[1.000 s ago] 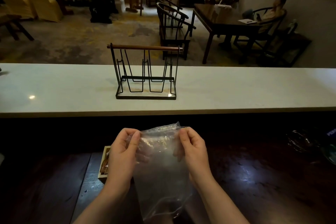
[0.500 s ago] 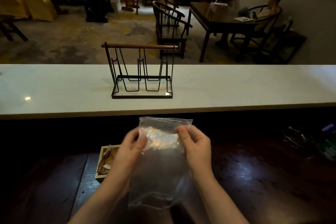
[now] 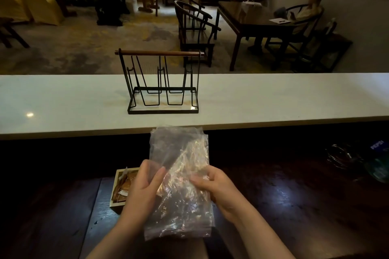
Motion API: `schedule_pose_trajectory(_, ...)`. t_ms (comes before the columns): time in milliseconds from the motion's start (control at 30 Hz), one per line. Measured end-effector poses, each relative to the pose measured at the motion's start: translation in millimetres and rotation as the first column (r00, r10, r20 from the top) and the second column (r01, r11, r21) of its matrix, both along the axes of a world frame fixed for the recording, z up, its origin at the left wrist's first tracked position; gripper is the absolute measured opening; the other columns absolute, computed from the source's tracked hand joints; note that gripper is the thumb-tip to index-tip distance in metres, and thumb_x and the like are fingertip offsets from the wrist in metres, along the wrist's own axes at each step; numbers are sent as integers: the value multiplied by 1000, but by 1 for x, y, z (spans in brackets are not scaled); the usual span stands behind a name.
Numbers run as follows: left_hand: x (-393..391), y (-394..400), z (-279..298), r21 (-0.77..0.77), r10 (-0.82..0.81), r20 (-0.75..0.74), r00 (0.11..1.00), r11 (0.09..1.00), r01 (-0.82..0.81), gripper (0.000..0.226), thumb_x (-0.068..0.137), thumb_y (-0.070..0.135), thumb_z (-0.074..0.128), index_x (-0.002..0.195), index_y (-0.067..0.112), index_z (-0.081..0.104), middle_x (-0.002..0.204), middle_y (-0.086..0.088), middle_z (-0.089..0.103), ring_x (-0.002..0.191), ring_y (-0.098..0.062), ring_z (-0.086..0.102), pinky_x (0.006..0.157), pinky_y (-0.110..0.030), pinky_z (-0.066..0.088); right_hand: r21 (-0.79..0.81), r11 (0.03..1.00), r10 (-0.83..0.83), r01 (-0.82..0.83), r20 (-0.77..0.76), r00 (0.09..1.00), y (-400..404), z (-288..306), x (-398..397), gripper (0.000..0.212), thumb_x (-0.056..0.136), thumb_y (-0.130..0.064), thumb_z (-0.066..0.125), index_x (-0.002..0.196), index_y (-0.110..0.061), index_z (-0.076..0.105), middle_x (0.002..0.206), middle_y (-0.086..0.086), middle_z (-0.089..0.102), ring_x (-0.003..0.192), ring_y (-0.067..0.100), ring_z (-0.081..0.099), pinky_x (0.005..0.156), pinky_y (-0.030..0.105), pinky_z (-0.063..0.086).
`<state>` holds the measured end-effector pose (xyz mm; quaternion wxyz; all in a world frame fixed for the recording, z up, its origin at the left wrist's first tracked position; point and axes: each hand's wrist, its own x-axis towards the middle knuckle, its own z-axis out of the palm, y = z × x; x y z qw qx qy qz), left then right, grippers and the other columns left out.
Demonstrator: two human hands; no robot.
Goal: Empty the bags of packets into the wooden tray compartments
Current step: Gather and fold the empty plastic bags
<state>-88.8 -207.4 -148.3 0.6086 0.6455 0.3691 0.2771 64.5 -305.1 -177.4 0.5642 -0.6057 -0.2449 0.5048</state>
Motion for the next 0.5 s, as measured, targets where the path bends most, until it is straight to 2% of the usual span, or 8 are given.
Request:
schedule_pose_trajectory(33,-2,1,-1,-42,-46,2,999,998,47,7,93,9,50,89,14,54,72,17,66,61,5,59,54,-13,46,-8,999,-44,45,35,998,-1,-1,0,16,82,-10,70,98,-14,69,110,6,71,93,18,69,77,29,54)
schedule_pose_trajectory(100,-4,2,-1,-146,-136,29,990,979,139,19,92,1,46,99,15,56,74,17,67,62,2,61,51,-14,47,23,996,-83,82,79,993,-3,1,2,27,82,1,65,101,-18,70,106,4,71,79,16,65,65,27,51)
schedule_pose_trajectory(167,-7,5,-1,-225,-163,79,984,958,177,32,89,-5,44,100,20,61,74,14,68,60,0,62,48,-15,47,72,994,-89,85,61,994,-5,4,5,37,82,8,61,98,-23,72,91,0,72,71,14,59,62,28,48)
schedule_pose_trajectory(233,-10,10,-2,-309,-100,174,980,939,150,20,78,1,60,87,16,71,78,4,72,65,-6,67,50,-17,50,105,990,-92,91,-2,996,-6,7,9,32,79,11,60,77,-18,74,81,1,73,73,16,65,66,26,54)
schedule_pose_trajectory(300,-13,15,-6,-369,-78,229,970,915,161,8,66,13,70,72,8,73,85,-13,69,73,-23,66,53,-24,54,133,989,-66,65,8,998,-5,7,12,33,74,17,56,55,-9,66,84,4,73,82,19,68,71,31,56)
schedule_pose_trajectory(367,-17,18,-11,-418,-41,215,976,899,130,19,79,6,54,73,4,72,89,-17,65,81,-32,61,53,-28,55,131,989,-82,64,139,987,-4,4,15,41,70,24,47,42,-6,54,84,2,72,85,16,66,72,29,54)
schedule_pose_trajectory(400,-18,21,-15,-466,-23,219,975,876,125,26,85,7,46,81,5,72,92,-15,67,83,-33,62,53,-30,55,129,989,-97,67,244,965,-3,2,16,41,64,26,42,40,-5,51,81,0,71,83,13,65,72,25,52)
schedule_pose_trajectory(500,-21,25,-20,-636,-74,234,969,742,210,41,96,40,35,113,18,64,104,-8,73,90,-32,70,62,-42,56,182,983,-112,16,531,840,1,-1,16,37,50,19,37,34,-11,50,71,-7,68,73,6,62,68,18,44)
